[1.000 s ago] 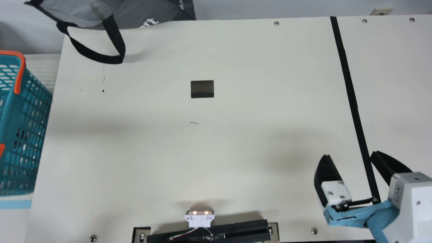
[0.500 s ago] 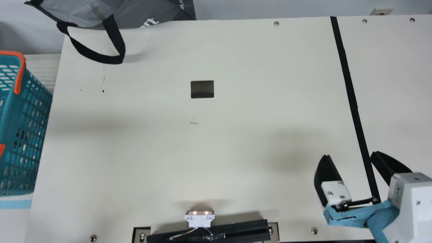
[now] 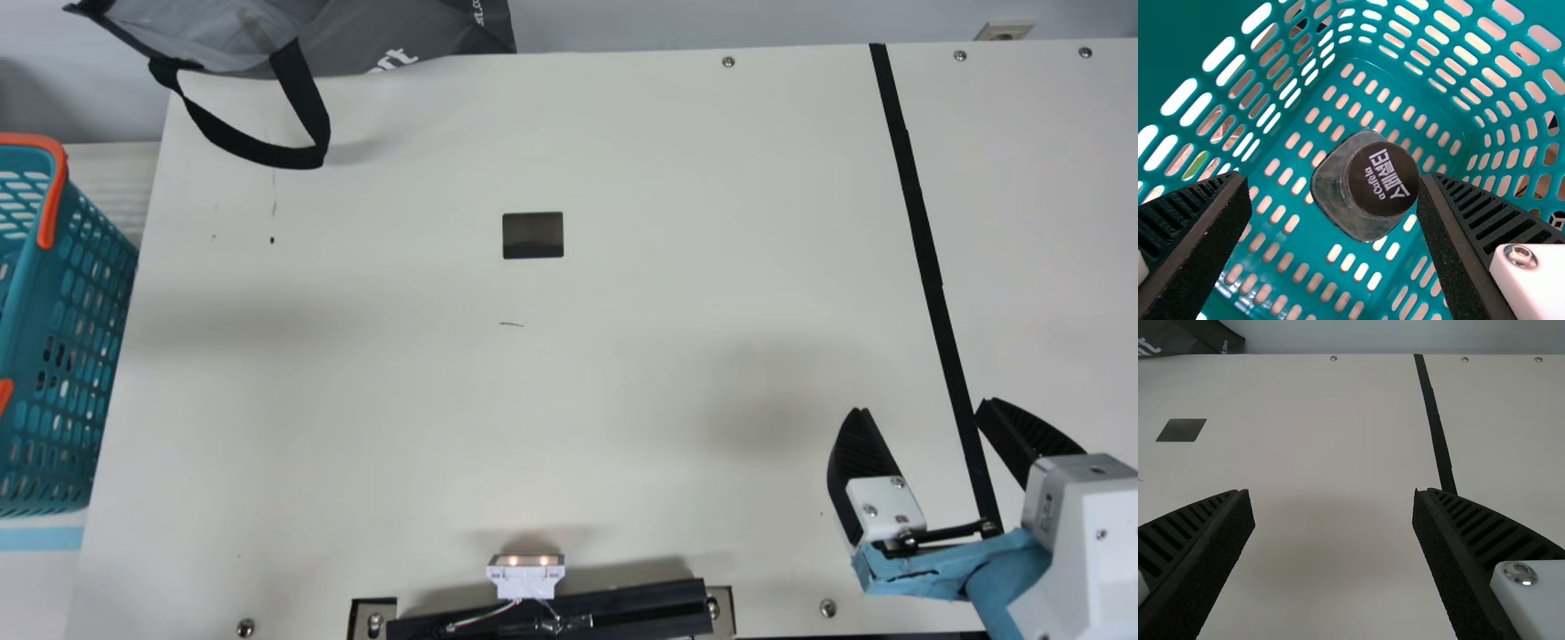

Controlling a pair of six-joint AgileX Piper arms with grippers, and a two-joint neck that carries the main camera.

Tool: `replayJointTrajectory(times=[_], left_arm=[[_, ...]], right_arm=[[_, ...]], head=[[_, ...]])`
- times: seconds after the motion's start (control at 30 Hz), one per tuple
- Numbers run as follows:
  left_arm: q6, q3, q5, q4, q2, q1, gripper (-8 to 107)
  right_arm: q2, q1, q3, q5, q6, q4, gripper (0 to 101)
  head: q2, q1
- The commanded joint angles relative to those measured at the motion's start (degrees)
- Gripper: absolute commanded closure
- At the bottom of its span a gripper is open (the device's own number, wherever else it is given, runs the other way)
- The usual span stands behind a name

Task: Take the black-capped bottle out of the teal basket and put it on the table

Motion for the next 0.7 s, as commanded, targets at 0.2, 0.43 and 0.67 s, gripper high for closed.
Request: replayJointTrajectory(times=[0.2, 0.43, 0.67], left_arm=[[2.5, 0.0, -0.1, -2.4, 1.0, -1.3, -8], [4.0, -0.1, 0.4, -4.2, 1.7, -2.0, -8], [4.9, -0.1, 0.8, -5.2, 1.7, -2.5, 99]], right_arm=[[0.0, 0.0, 0.0, 0.0, 0.0, 0.0, 10], [0.0, 0.0, 0.0, -0.1, 0.0, 0.0, 10], [0.0, 0.0, 0.0, -0.1, 0.0, 0.0, 10]], head=[[0.5, -0.2], [0.5, -0.2], [0.5, -0.2]])
